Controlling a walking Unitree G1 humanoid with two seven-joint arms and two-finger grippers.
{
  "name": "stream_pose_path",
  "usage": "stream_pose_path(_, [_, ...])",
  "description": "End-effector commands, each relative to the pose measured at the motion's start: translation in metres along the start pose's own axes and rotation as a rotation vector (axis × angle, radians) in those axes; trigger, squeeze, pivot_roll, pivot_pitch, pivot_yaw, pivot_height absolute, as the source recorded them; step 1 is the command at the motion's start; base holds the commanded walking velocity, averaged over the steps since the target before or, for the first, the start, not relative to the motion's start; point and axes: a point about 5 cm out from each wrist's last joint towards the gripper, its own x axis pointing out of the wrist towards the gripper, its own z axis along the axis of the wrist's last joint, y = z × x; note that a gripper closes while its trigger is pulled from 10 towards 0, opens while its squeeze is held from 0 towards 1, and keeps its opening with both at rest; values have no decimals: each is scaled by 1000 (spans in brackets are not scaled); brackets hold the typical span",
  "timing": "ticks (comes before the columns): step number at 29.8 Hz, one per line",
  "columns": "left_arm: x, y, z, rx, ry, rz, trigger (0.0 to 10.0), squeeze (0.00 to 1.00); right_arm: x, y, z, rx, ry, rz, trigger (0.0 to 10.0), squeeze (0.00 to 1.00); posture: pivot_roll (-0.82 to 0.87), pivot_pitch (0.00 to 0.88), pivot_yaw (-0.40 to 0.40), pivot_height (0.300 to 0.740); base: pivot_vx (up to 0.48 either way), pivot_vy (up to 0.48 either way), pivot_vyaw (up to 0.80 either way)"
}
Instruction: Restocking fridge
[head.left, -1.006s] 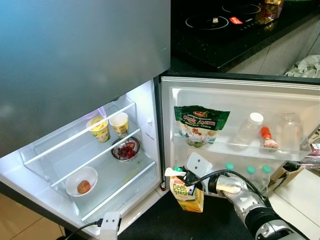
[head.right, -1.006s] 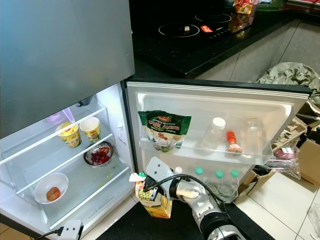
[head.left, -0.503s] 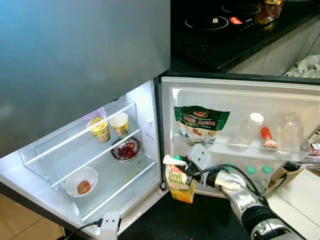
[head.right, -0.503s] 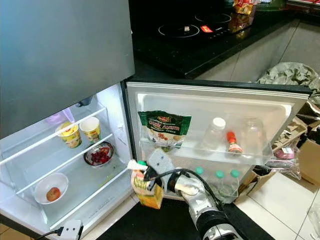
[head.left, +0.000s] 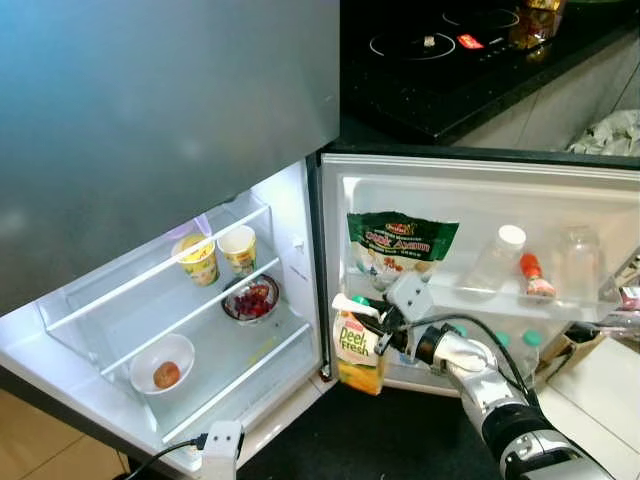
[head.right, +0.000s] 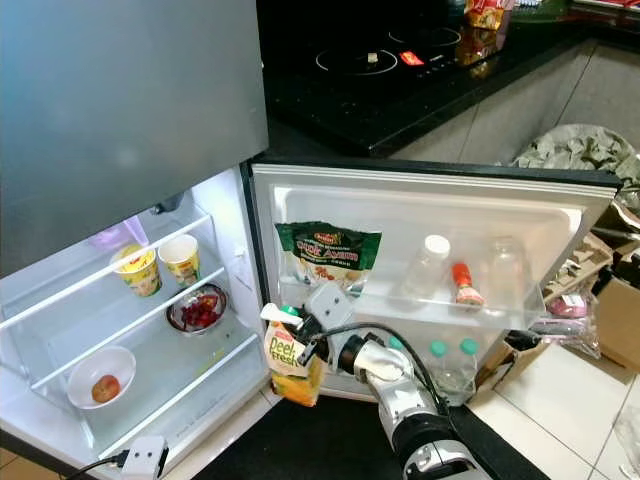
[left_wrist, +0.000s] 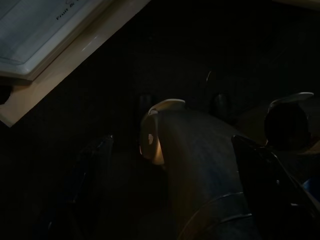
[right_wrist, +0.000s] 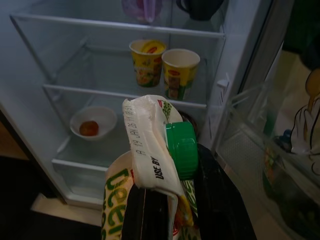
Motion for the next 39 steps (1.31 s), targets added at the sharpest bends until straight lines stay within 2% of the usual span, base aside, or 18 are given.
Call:
stream_pose_path(1, [1,-3,-2,13,11,-9,10000,0,1,-1,5,21,-29,-4,10000,0,-16,0,8,740,0,0,781])
stream_pose_path(13, [4,-4,12,35,-29,-21,10000,0,3,3,6,22,-37,29,10000,0,-19,0,10,740,0,0,781])
stream_pose_path(18, [9,-9,39,61,-116,-46,10000,0,3,3,6,29,-39,41,10000,0,-19,0,15,740,0,0,781])
stream_pose_path(25, [12,-15,53,87,-148,-81,10000,0,3,1,5,10,-31,17,10000,0,-24,0,16,740,0,0,622])
stream_pose_path(29, [13,-17,53,103,-145,-105,10000,0,3,0,4,4,-14,-2,10000,0,-24,0,19,740,0,0,0])
stream_pose_path(34, [13,-18,48,115,-124,-123,10000,0,2,0,0,-1,14,-9,10000,0,-23,2,19,740,0,-452,0])
stream_pose_path(39, [12,-16,45,106,-116,-101,10000,0,-1,-1,-9,-43,99,-20,10000,0,-23,1,19,740,0,-182,0])
